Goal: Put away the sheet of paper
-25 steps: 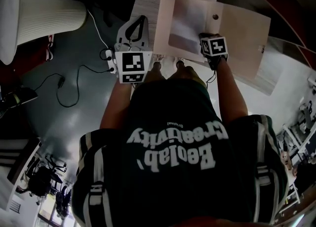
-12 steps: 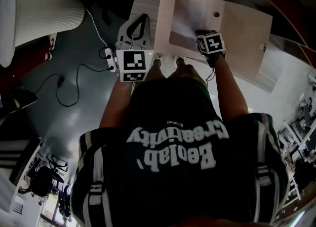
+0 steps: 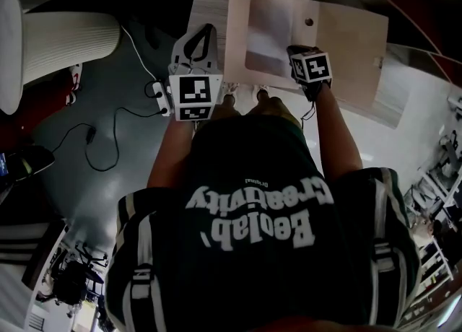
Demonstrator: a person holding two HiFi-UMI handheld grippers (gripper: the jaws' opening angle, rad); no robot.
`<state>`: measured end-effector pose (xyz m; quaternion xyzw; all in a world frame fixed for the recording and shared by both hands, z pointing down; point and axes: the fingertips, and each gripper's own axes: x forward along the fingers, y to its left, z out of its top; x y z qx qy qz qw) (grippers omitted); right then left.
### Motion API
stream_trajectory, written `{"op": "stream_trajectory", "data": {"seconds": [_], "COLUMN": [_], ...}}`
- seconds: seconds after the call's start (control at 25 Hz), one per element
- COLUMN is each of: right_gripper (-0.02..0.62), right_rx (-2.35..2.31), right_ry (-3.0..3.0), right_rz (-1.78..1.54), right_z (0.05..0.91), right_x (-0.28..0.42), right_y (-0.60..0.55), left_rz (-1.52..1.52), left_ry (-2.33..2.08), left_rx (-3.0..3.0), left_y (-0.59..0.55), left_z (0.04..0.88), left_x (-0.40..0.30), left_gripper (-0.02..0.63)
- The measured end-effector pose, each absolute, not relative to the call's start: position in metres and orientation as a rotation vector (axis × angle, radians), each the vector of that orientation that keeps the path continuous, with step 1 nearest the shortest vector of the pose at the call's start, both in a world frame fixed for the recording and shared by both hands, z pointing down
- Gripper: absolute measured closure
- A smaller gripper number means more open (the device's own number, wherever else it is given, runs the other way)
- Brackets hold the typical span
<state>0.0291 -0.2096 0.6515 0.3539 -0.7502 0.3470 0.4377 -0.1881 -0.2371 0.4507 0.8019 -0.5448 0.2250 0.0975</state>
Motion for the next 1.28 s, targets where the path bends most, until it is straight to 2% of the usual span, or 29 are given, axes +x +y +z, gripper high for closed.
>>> {"op": "stream_trajectory", "data": {"seconds": [0.52, 1.04, 1.28], "right_gripper": [0.560, 0.560, 0.560], "right_rx": [1.271, 1.548, 1.594], "right_ry": [-2.052, -2.246, -2.335], "right_rz": [0.657, 0.239, 0.071], "right_z": [0.531, 0.374, 0.360], "right_x": [0.035, 0.056, 0.080], "right_y": [-0.224, -0.213, -0.199], "left_rz": [0.563, 0.500, 0.508], "left_ry": [-1.447, -1.379, -1.444], "left_rx": [2.624, 2.790, 2.800], "left_y": [-0.249, -0.233, -0.214], "left_z": [0.411, 0.359, 0.360], "left_x": [-0.154, -0.090, -0.059], "left_gripper": [0.588, 0.588, 0.588]}}
